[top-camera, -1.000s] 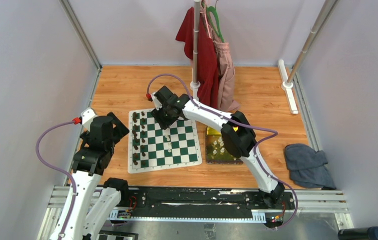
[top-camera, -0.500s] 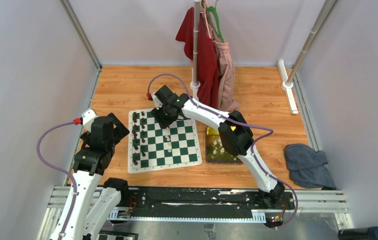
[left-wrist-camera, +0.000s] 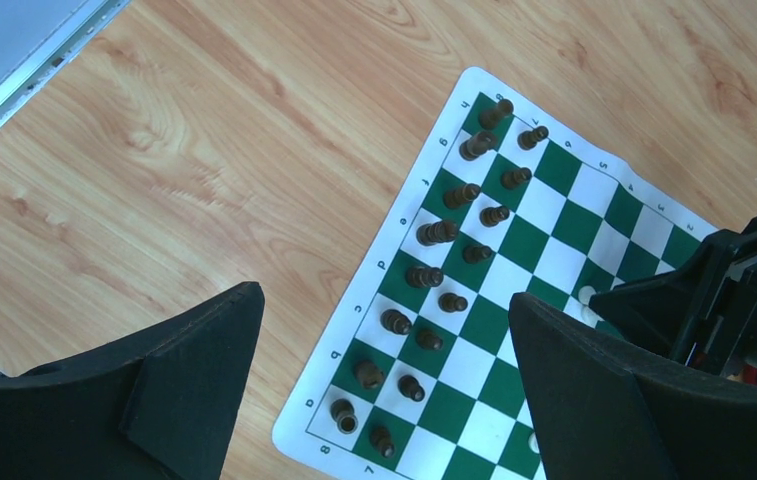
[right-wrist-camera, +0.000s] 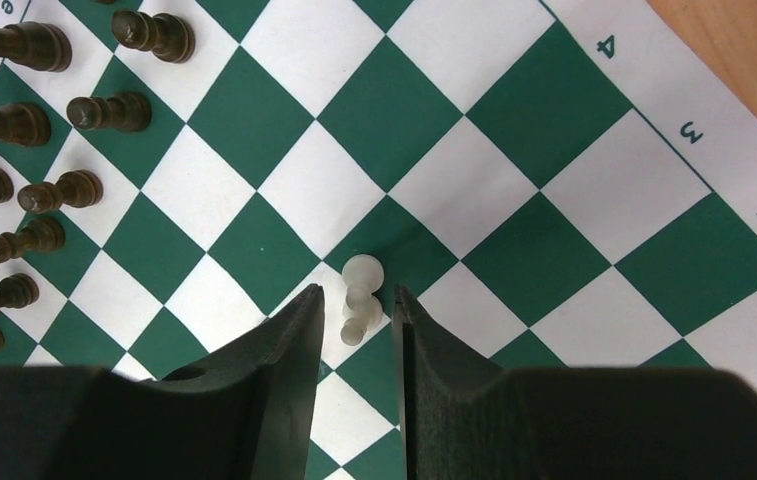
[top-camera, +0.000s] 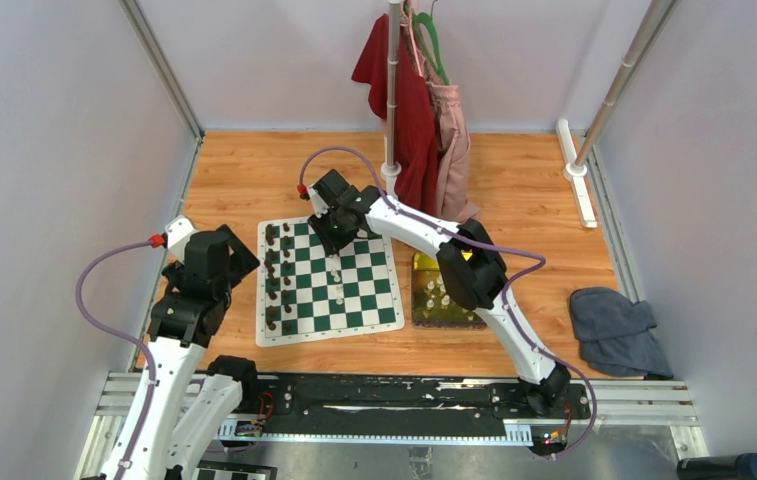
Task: Set up the chess pieces on the board
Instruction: Pick up the chess piece from the chessboard.
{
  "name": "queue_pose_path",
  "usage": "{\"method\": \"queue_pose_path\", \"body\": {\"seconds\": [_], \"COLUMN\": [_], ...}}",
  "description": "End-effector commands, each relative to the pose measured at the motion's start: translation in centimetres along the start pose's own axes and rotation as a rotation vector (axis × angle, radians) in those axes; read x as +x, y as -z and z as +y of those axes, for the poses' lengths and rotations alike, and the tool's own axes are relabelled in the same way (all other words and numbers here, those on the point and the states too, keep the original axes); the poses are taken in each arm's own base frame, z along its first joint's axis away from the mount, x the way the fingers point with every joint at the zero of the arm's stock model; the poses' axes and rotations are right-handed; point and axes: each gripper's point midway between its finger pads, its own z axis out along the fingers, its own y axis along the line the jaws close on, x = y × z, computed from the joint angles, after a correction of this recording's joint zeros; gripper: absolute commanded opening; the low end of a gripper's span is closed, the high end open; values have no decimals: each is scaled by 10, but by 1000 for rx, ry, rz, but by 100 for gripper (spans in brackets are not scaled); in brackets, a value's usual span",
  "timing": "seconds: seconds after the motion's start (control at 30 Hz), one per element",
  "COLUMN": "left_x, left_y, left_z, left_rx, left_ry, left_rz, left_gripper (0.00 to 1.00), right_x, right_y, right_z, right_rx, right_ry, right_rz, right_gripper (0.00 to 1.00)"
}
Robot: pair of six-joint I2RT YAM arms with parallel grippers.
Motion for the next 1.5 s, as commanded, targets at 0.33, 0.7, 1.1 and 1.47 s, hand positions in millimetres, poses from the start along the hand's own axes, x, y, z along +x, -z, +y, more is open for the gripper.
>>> {"method": "queue_pose_path", "body": {"seconds": [0.33,0.7,1.1,1.47], "left_x": [1,3,5,4], "left_y": [-6,-7,-7,-7], "left_z": [2,1,2,2], "left_rx": [-16,-11,-9,-11], "left_ry": [-4,2,6,7], "left_rz": [-12,-8,-4,-6], "left_gripper": [100,100,100,100], "right_x": [1,7,13,17], "right_y": [-9,-10,-10,-10], "right_z": [-2,-3,-7,-9], "right_rx": [-34,-32,-10,-5], "right_ry": [-42,-41,-35,-37], "right_rz": [20,35,48,58], "right_gripper": [31,26,34,34]}}
